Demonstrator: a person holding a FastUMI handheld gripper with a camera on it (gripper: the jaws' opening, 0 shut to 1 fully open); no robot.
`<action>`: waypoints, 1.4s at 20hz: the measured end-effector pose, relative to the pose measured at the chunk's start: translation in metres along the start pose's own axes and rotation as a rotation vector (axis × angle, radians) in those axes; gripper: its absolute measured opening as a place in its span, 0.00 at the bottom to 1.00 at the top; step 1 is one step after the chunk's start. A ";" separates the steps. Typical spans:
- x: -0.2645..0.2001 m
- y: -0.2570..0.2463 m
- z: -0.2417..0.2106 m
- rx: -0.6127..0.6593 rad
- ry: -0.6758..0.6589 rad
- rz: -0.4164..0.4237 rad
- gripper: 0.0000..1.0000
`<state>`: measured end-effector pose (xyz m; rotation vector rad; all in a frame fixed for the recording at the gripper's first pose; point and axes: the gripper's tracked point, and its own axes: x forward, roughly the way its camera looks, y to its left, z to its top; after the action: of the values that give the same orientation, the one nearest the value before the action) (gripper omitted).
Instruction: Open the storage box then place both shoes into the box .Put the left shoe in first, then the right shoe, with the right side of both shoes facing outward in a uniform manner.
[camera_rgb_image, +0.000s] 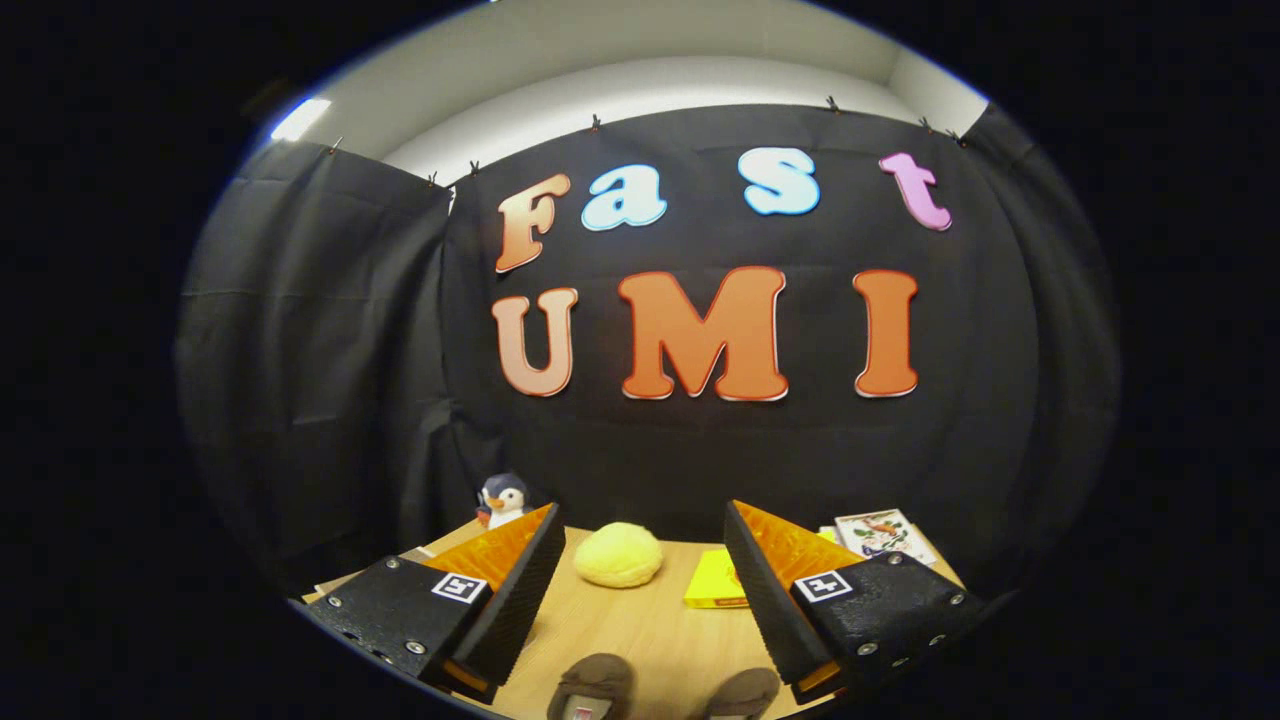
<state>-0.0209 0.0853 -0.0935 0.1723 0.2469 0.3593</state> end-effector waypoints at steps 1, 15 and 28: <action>0.001 0.006 -0.010 0.012 0.028 0.019 0.96; 0.003 0.110 -0.142 0.552 0.542 0.369 0.99; -0.011 0.192 -0.238 0.751 0.855 0.593 0.98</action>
<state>-0.1575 0.2870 -0.2783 0.8450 1.1914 0.9150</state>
